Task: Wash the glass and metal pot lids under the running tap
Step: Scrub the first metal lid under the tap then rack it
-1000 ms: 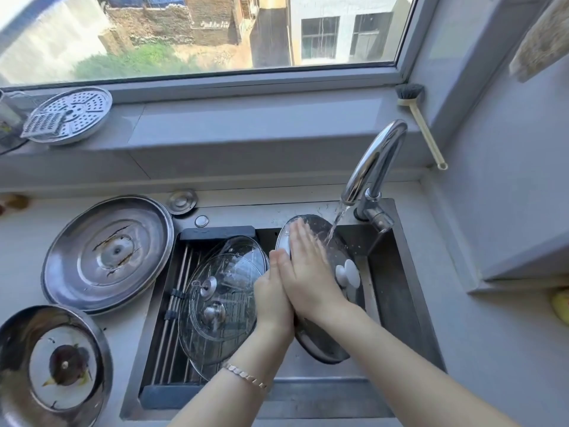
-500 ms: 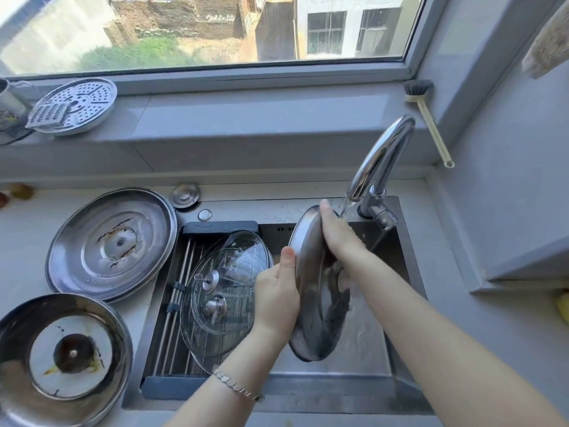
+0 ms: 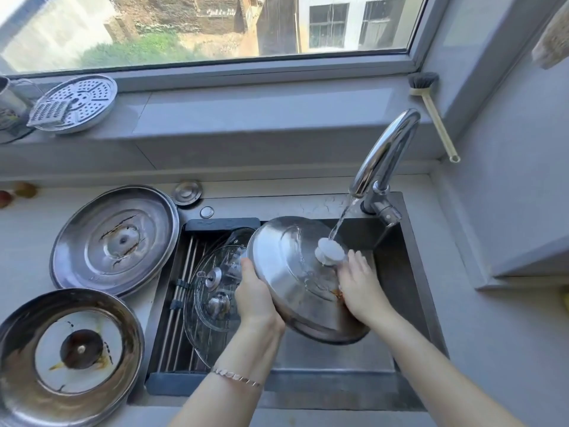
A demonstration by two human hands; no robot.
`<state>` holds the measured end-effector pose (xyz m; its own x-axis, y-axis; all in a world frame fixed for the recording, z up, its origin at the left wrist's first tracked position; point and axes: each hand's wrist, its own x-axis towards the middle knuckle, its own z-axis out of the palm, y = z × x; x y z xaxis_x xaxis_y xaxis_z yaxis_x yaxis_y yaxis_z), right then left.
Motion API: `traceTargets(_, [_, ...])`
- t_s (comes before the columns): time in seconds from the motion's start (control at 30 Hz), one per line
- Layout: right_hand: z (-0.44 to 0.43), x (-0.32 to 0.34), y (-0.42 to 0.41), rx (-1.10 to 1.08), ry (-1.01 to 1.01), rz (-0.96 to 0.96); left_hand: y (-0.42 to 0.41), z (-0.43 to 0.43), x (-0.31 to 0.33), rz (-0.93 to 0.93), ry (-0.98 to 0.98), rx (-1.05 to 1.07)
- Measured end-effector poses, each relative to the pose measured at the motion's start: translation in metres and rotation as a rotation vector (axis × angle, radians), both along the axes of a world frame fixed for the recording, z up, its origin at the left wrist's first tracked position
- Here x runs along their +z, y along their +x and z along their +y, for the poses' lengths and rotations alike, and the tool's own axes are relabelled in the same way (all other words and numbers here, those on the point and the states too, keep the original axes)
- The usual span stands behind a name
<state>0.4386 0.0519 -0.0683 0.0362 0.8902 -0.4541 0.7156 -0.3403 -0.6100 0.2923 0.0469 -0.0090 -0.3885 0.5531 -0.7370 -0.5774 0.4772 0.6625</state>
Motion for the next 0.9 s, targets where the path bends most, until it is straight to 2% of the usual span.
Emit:
traceTargets(0.1, [-0.042, 0.011, -0.032, 0.085, 0.070, 0.075, 0.003, 0.010, 0.002, 0.116, -0.044, 0.048])
traceTargets(0.17, [-0.039, 0.011, -0.031, 0.082, 0.076, 0.100, 0.005, 0.010, 0.002, 0.180, -0.057, 0.056])
traceTargets(0.3, [0.002, 0.001, -0.006, -0.203, -0.100, 0.142, 0.014, 0.002, 0.013, 0.248, -0.004, 0.016])
traceTargets(0.33, [0.000, 0.003, -0.008, -0.203, -0.099, 0.139, 0.016, 0.003, 0.014, 0.252, 0.004, 0.023])
traceTargets(0.43, [-0.027, 0.026, -0.038, 0.052, 0.068, 0.067, 0.015, 0.008, 0.014, 0.277, -0.038, 0.061])
traceTargets(0.5, [-0.036, 0.032, -0.048, 0.143, 0.147, 0.058, 0.015, 0.010, 0.017, 0.289, -0.046, 0.093])
traceTargets(0.53, [-0.028, 0.028, -0.045, 0.118, 0.129, 0.060, 0.015, 0.009, 0.020, 0.293, -0.036, 0.110])
traceTargets(0.63, [-0.005, 0.022, -0.031, -0.132, -0.055, 0.125, 0.018, 0.006, 0.027, 0.312, 0.002, 0.127])
traceTargets(0.7, [-0.013, 0.027, -0.039, -0.101, 0.020, 0.108, 0.017, 0.007, 0.029, 0.333, 0.008, 0.143])
traceTargets(0.8, [-0.040, 0.044, -0.069, 0.172, 0.282, 0.066, 0.009, 0.012, 0.024, 0.321, -0.063, 0.168])
traceTargets(0.9, [-0.040, 0.043, -0.070, 0.199, 0.416, 0.045, 0.004, 0.013, 0.025, 0.256, -0.132, 0.193])
